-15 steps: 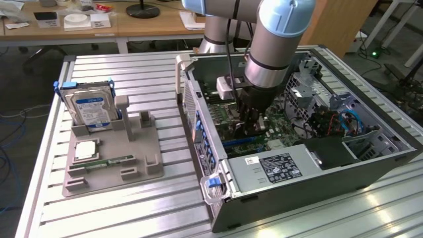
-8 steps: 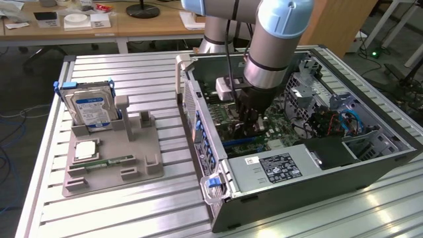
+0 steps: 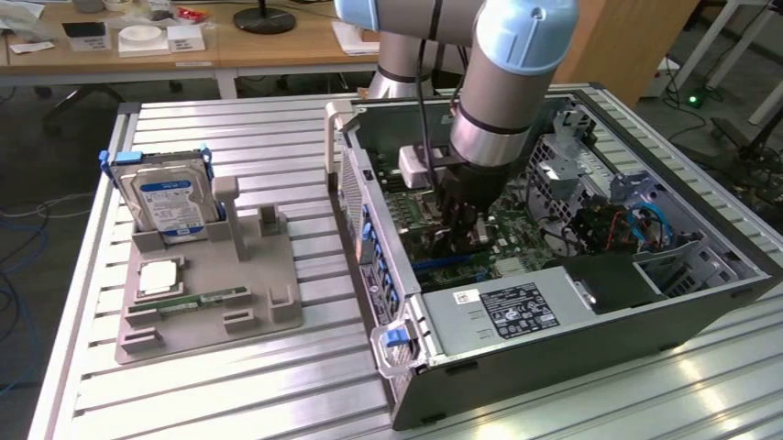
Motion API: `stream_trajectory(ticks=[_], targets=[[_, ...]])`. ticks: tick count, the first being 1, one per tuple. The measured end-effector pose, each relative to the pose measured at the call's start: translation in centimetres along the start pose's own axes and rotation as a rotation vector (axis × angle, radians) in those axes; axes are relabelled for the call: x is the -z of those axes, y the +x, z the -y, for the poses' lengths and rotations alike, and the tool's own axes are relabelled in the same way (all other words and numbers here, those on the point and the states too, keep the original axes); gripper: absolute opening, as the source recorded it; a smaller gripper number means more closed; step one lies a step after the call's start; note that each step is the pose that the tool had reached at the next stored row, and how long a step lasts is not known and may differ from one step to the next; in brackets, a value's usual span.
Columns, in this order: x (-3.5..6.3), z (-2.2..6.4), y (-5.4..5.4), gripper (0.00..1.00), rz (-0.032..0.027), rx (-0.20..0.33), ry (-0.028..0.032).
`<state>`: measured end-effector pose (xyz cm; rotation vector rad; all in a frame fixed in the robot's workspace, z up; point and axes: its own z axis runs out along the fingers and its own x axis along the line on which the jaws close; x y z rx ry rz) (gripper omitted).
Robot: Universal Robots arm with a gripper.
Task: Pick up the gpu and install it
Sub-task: 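Insert the gpu into the slot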
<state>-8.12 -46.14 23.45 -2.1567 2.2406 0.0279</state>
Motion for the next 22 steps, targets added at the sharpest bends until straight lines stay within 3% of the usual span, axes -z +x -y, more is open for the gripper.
stream_trajectory(ticks=[22], targets=[[-0.34,-0.14,-0.01,0.28,0.0003,0.011,-0.0004]])
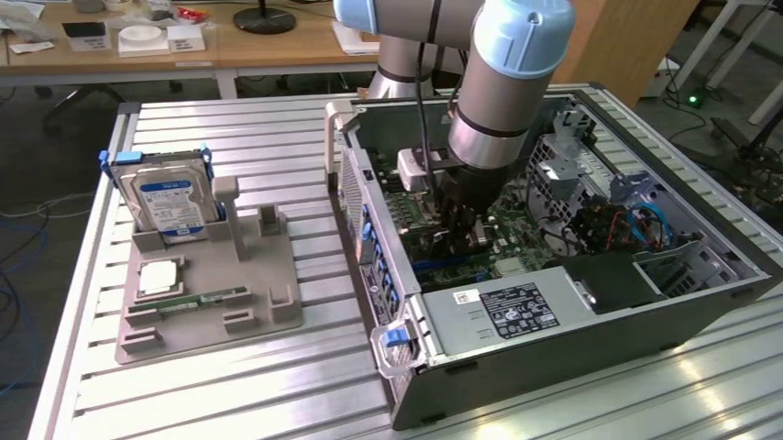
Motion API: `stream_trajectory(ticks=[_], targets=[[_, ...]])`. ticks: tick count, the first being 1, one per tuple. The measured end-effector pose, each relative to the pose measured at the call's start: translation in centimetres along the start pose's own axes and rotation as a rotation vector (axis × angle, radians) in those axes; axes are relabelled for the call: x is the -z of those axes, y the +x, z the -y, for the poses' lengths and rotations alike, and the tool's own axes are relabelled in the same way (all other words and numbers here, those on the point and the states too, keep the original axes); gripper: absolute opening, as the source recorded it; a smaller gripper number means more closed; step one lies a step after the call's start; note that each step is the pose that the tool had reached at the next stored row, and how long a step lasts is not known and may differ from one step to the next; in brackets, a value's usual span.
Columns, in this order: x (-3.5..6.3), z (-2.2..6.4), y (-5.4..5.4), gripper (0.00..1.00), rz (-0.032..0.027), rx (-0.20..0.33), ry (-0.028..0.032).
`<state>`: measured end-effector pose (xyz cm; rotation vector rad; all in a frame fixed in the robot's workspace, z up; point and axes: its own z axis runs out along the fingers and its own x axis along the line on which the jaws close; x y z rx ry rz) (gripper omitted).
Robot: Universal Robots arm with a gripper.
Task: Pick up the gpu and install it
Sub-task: 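Insert the gpu into the slot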
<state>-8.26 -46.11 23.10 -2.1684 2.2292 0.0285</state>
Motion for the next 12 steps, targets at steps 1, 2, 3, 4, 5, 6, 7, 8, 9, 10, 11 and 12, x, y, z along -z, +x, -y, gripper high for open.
stream_trajectory(ticks=[1,2,3,4,5,6,7,8,9,10,11,12], targets=[[0.05,0.0,0.0,0.28,0.0,0.0,0.0],[0.15,0.0,0.01,0.28,-0.0001,0.0,0.0],[0.25,0.0,0.0,0.28,-0.0001,0.0,0.0],[0.33,-0.01,0.0,0.28,-0.0001,0.0,-0.0001],[0.36,0.0,0.0,0.28,-0.0001,0.0,0.0],[0.35,0.0,0.0,0.28,-0.0001,0.0,0.0],[0.36,-0.01,0.0,0.28,-0.0001,0.0,0.0],[0.35,-0.01,0.0,0.28,-0.0001,0.0,0.0],[0.33,-0.01,0.01,0.28,-0.0001,0.0,0.0],[0.32,-0.02,0.04,0.28,-0.0002,0.0,-0.0001],[0.29,-0.02,0.05,0.28,-0.0003,0.0,-0.0001],[0.27,-0.02,0.07,0.28,-0.0002,0.0,-0.0001]])
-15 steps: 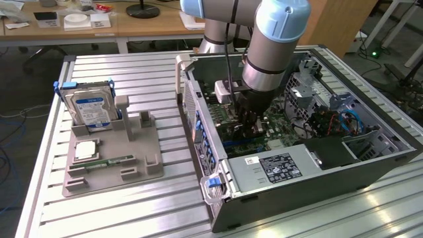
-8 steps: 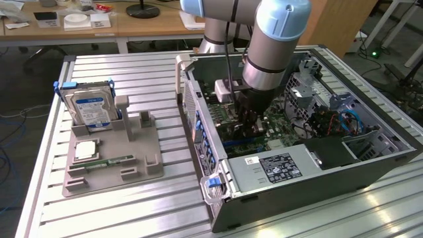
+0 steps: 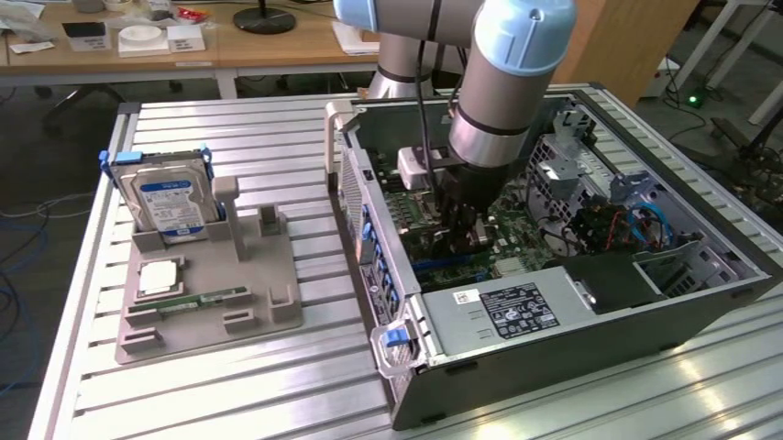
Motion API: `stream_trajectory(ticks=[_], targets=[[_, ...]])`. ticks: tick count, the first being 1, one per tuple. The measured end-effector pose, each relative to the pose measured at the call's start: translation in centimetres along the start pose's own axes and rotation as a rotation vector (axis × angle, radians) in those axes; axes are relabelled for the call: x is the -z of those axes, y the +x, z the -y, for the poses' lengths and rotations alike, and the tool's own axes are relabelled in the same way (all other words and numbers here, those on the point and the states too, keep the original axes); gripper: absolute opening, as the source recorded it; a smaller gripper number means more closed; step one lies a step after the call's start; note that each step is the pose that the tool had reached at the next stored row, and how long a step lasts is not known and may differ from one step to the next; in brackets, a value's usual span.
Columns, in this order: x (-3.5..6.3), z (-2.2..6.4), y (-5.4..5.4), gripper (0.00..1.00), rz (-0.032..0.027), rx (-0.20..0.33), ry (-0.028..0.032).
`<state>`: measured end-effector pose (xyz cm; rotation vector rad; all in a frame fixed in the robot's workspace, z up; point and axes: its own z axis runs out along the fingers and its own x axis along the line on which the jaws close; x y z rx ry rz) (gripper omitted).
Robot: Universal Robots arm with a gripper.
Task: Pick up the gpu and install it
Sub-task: 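Insert the gpu into the slot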
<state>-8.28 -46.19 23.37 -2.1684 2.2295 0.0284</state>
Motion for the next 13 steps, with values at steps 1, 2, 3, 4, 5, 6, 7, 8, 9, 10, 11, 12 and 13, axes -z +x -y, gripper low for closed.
stream_trajectory(ticks=[1,2,3,4,5,6,7,8,9,10,11,12,13], targets=[[-0.02,0.0,0.01,0.28,-0.0001,0.0,-0.0001],[-0.04,0.0,0.01,0.28,-0.0003,0.0,-0.0001],[-0.06,0.0,0.01,0.28,-0.0002,0.0,-0.0001],[-0.09,0.01,0.01,0.28,-0.0001,0.0,-0.0001],[-0.12,0.0,0.01,0.28,-0.0001,0.0,0.0],[-0.15,0.0,0.01,0.28,-0.0001,0.0,0.0],[-0.17,0.01,0.01,0.28,-0.0001,0.0,0.0],[-0.19,0.01,0.02,0.28,-0.0002,0.0,-0.0001],[-0.22,0.01,0.02,0.28,-0.0001,0.0,0.0],[-0.24,0.01,0.02,0.28,-0.0001,0.0,0.0],[-0.26,0.0,0.02,0.28,-0.0001,0.0,-0.0001],[-0.28,0.0,0.02,0.28,-0.0001,0.0,-0.0001],[-0.31,0.0,0.02,0.28,-0.0001,0.0,0.0]])
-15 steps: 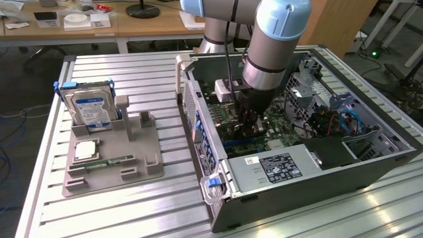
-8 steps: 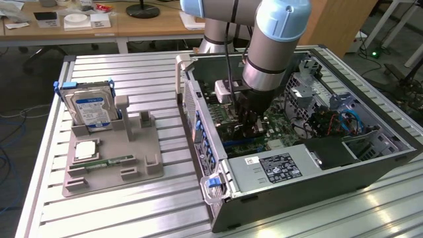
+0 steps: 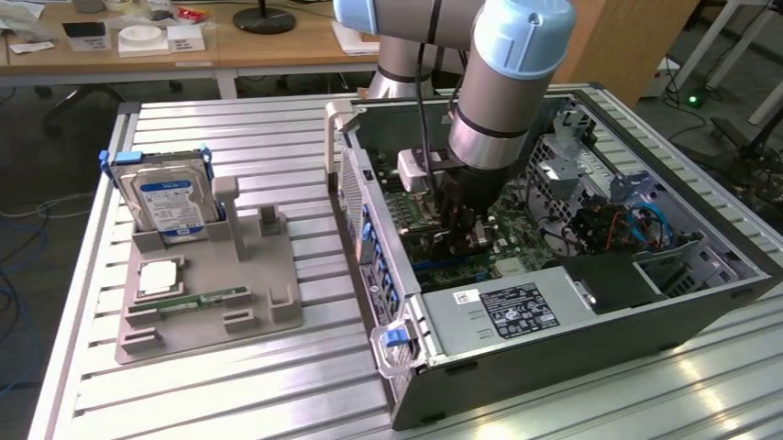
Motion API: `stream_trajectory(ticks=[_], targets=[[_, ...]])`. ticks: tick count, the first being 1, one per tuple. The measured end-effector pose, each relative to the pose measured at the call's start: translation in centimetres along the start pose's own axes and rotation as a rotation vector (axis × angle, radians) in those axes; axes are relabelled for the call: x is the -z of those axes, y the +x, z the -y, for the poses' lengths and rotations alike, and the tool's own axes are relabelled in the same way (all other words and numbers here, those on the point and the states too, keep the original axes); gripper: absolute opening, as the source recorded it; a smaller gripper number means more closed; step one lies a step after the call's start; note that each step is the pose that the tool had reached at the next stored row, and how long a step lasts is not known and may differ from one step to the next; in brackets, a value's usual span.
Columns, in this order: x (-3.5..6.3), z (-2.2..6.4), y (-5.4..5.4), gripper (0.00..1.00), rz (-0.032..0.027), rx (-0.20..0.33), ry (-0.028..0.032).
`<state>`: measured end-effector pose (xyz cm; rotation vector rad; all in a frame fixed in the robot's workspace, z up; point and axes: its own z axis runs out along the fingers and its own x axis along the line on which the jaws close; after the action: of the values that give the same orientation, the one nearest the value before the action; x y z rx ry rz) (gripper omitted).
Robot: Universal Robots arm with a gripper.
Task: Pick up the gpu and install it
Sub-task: 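Insert the gpu into the slot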
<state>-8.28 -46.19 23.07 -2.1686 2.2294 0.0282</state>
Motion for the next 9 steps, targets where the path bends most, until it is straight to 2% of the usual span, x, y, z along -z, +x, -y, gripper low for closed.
stream_trajectory(ticks=[9], targets=[[-0.21,0.0,0.01,0.28,0.0001,0.0,0.0]])
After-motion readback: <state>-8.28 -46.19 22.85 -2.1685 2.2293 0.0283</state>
